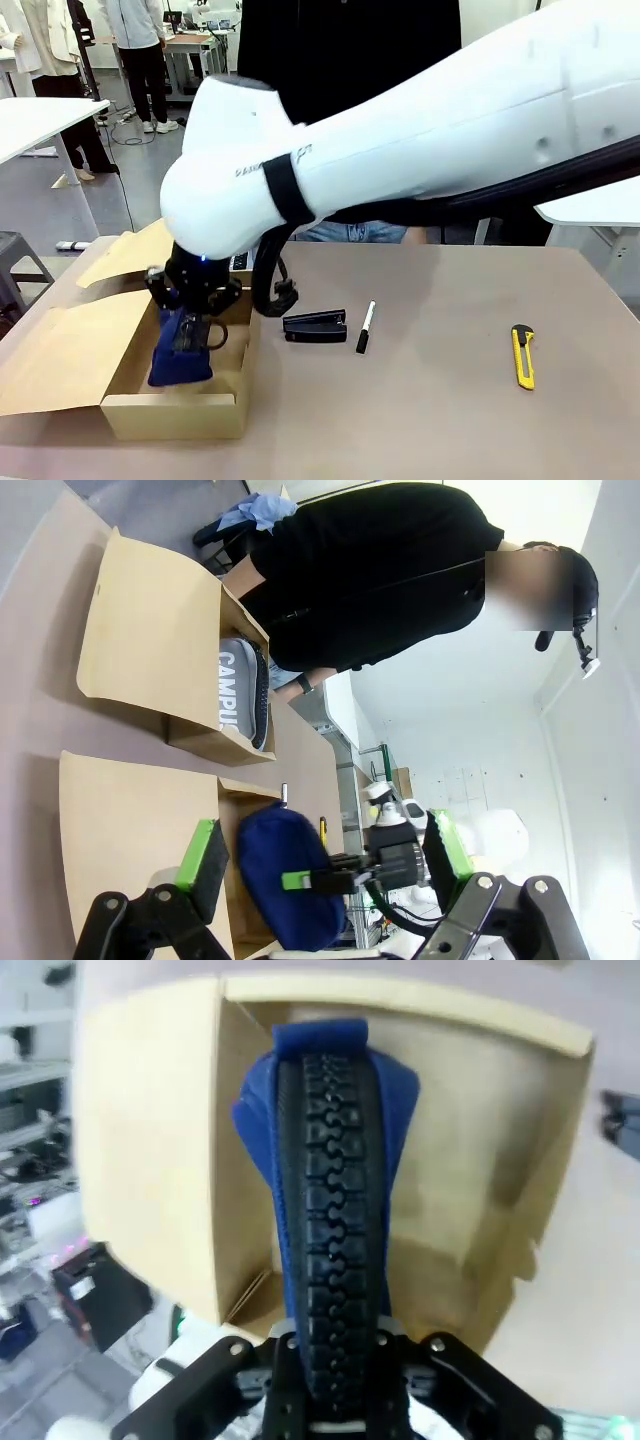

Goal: Place items inside the box.
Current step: Pick up a Pencil pouch or Stapler and place it inside the Mailer Box closest to the robot.

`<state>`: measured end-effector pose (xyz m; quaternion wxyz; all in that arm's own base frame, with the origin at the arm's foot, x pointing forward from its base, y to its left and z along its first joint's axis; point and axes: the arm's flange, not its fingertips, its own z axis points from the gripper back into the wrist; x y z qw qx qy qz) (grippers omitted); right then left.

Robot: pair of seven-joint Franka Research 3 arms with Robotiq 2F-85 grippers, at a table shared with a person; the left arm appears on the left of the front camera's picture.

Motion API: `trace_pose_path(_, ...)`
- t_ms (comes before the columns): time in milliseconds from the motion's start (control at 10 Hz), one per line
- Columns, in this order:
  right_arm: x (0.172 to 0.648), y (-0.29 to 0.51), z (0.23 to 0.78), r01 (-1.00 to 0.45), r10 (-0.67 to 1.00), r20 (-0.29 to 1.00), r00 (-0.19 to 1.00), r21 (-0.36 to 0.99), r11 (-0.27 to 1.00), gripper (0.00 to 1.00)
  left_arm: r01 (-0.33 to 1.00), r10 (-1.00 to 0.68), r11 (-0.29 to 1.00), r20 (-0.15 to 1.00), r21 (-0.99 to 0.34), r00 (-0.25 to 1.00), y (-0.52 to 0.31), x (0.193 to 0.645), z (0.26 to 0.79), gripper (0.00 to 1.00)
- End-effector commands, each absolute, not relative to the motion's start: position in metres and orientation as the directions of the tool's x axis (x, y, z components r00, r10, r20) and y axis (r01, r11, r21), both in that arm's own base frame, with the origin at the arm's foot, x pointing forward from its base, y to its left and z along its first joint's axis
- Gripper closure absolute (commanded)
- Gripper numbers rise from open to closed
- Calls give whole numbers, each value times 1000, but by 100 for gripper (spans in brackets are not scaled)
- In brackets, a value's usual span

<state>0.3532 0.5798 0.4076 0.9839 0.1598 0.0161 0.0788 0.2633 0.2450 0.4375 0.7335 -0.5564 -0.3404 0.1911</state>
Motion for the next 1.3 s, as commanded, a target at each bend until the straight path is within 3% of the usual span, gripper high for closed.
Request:
trace_pose_path(0,367,603,406,-103,114,-23,993,283,954,92,130,662,305,308,-944,683,244,264,437,0)
trace_pose_path(600,373,616,374,-115,103,66,992,221,968,92,130,662,305,308,-944,683,244,264,437,0)
trace_pose_path(800,372,621,362,-147,145,24,989,187,971,92,130,662,305,308,-944,683,244,264,437,0)
trace_pose_path(900,371,622,360,-155,157,4,988,200,967,67,130,662,305,308,-944,683,244,264,437,0)
trace_pose_path(1000,371,622,361,-159,164,-6,986,202,966,34,130,662,305,308,-944,683,244,264,437,0)
trace_pose_path(1100,370,620,362,-155,161,-13,987,215,964,9,130,662,305,308,-944,683,244,264,437,0)
trace_pose_path(1200,369,620,363,-150,158,-17,987,225,963,0,130,662,305,308,-944,683,244,264,437,0)
